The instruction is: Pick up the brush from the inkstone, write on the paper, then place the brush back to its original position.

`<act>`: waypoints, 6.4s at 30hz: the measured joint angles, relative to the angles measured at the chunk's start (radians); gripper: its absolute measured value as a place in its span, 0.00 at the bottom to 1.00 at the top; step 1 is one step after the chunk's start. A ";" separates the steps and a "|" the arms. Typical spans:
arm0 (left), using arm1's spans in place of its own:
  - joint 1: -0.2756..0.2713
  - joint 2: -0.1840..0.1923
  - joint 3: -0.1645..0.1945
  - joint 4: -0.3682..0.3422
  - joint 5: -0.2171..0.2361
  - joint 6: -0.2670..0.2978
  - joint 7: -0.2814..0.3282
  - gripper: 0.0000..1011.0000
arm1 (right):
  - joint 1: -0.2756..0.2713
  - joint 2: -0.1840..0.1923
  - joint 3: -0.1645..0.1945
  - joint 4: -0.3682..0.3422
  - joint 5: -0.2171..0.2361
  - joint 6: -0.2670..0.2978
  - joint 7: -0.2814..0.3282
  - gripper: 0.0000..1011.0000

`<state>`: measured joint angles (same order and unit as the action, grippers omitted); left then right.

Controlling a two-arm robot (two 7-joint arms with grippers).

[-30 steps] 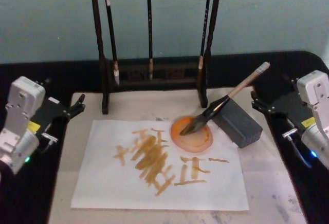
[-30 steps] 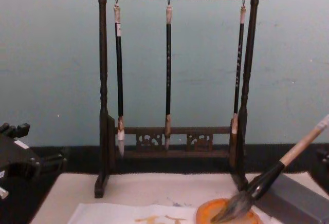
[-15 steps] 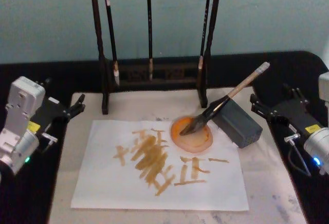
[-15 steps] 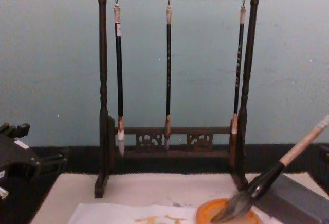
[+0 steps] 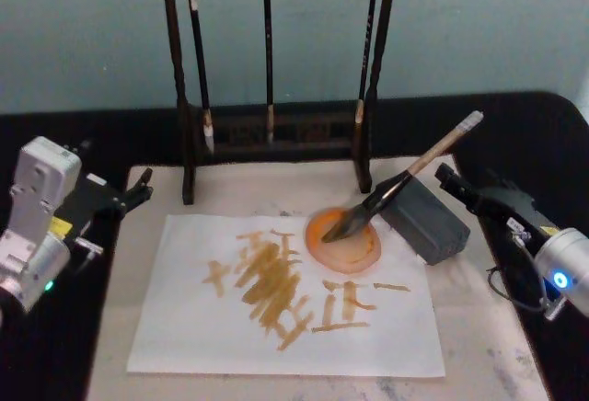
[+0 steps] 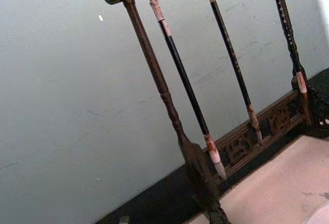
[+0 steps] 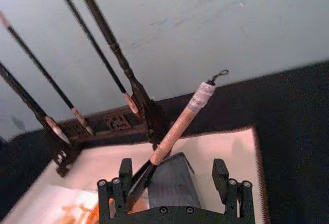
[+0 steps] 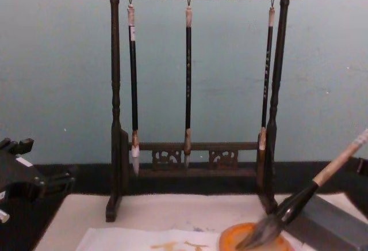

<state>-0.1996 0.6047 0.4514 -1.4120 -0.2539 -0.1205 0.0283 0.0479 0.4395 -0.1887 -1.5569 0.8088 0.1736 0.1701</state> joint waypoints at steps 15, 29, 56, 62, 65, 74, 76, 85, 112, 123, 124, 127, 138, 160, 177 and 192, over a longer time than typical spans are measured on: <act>0.000 0.000 0.000 0.000 0.000 0.000 0.000 1.00 | 0.116 -0.066 0.005 0.152 0.156 0.035 0.034 0.99; 0.000 0.000 0.000 0.000 0.000 0.000 0.000 1.00 | 0.211 -0.092 -0.038 0.273 0.205 0.020 0.072 0.99; 0.000 0.000 0.000 0.000 0.000 0.000 0.000 1.00 | 0.265 -0.091 -0.074 0.346 0.234 -0.002 0.114 0.97; 0.000 0.000 0.000 0.000 0.000 0.000 0.000 1.00 | 0.264 -0.091 -0.073 0.345 0.233 -0.002 0.112 0.85; 0.000 0.000 0.000 0.000 0.000 0.000 0.000 1.00 | 0.264 -0.092 -0.073 0.344 0.233 -0.001 0.111 0.78; 0.000 0.000 0.000 0.000 0.000 0.000 0.000 1.00 | 0.263 -0.092 -0.072 0.343 0.233 0.000 0.110 0.49; 0.000 0.000 0.000 0.000 0.000 0.000 0.000 1.00 | 0.263 -0.092 -0.072 0.343 0.233 0.000 0.110 0.42; 0.000 0.000 0.000 0.000 0.000 0.000 0.000 1.00 | 0.263 -0.092 -0.072 0.343 0.233 0.000 0.109 0.18; 0.000 0.000 0.000 0.000 0.000 0.000 0.000 1.00 | 0.263 -0.091 -0.073 0.343 0.233 -0.002 0.109 0.18; 0.000 0.000 0.000 0.000 0.000 0.000 0.000 1.00 | 0.261 -0.071 -0.092 0.302 0.243 -0.036 0.120 0.18; 0.000 0.000 0.000 0.000 0.000 0.000 0.000 1.00 | 0.260 -0.070 -0.092 0.298 0.245 -0.037 0.122 0.18; 0.000 0.000 0.000 0.000 0.000 0.000 0.000 1.00 | 0.259 -0.062 -0.097 0.281 0.252 -0.041 0.132 0.18; 0.000 0.000 0.000 0.000 0.000 0.000 0.000 1.00 | 0.250 -0.013 -0.130 0.199 0.205 -0.094 0.171 0.17; 0.000 0.000 0.000 0.000 0.000 0.000 0.000 1.00 | 0.140 0.112 -0.128 -0.047 -0.054 -0.211 0.183 0.18; 0.000 0.000 0.000 0.000 0.000 0.000 0.000 1.00 | -0.019 0.184 -0.069 -0.198 -0.135 -0.236 0.196 0.18; 0.000 0.000 0.000 0.000 0.000 0.000 0.000 1.00 | -0.097 0.185 -0.040 -0.240 -0.196 -0.226 0.190 0.17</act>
<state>-0.1995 0.6047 0.4514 -1.4120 -0.2539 -0.1205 0.0283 -0.0494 0.6245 -0.2284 -1.7970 0.6124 -0.0524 0.3598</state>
